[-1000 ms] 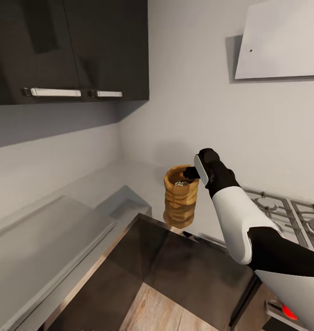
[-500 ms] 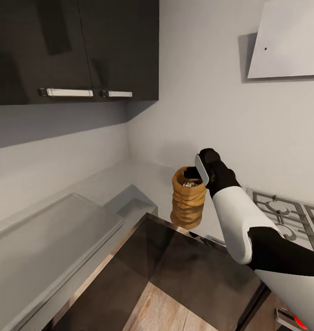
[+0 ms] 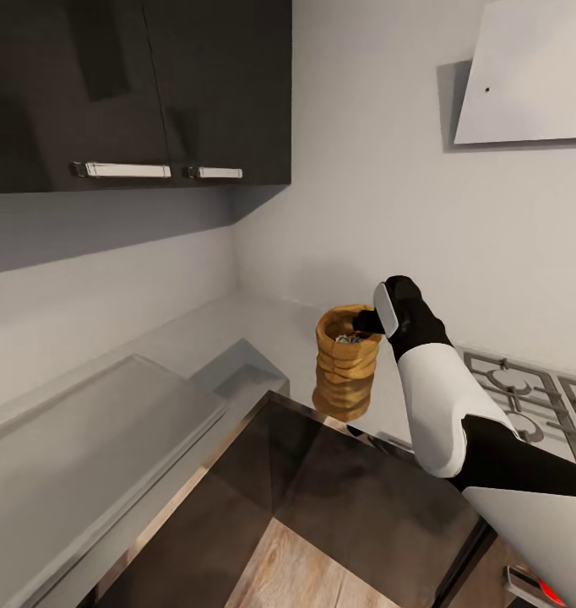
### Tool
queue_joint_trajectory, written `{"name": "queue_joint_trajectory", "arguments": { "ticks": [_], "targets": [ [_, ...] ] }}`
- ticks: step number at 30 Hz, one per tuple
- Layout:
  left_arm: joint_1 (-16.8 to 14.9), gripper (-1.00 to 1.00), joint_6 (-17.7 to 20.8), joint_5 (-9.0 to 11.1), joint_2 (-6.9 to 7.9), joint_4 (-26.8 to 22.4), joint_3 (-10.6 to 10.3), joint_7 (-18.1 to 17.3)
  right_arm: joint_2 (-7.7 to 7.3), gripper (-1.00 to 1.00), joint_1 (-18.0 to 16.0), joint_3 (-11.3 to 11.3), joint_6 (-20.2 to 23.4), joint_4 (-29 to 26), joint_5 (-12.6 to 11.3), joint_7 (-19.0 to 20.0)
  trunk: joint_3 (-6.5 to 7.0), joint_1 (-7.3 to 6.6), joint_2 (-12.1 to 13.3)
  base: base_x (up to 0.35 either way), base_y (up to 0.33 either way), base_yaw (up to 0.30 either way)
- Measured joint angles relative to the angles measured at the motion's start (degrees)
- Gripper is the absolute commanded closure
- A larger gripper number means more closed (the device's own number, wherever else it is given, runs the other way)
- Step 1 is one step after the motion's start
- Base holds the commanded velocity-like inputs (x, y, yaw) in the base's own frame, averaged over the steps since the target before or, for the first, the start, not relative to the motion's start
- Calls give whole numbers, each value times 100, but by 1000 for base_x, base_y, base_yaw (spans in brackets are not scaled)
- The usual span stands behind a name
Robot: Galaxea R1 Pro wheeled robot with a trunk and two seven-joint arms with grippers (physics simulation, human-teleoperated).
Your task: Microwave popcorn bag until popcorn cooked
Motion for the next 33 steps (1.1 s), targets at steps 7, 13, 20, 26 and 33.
{"name": "queue_joint_trajectory", "arguments": {
  "ticks": [7, 13, 20, 26, 33],
  "targets": [
    [0, -100, 0, 7, 0, 0, -1, 0, 0, -100, 0, -1, -1, 9, 27, -5, 0, -1, -1, 80, 0, 0],
    [0, -100, 0, 7, 0, 0, -4, 0, 0, -100, 0, -5, 0, 53, 24, -13, 0, -1, -1, 121, 0, 0],
    [0, -100, 0, 7, 0, 0, 0, 0, 0, -100, 0, -13, 0, 384, -8, -17, 0, 0, 0, 15, 0, 0],
    [0, -100, 0, 6, 0, 0, 0, 0, -1, -100, 1, -11, 2, 529, -12, -13, 0, 0, 0, 0, 0, 0],
    [0, -100, 0, -1, 0, 0, -3, 0, 0, -100, 0, -20, 2, 528, -13, 0, 0, -2, -1, 89, 0, 0]
  ]
}}
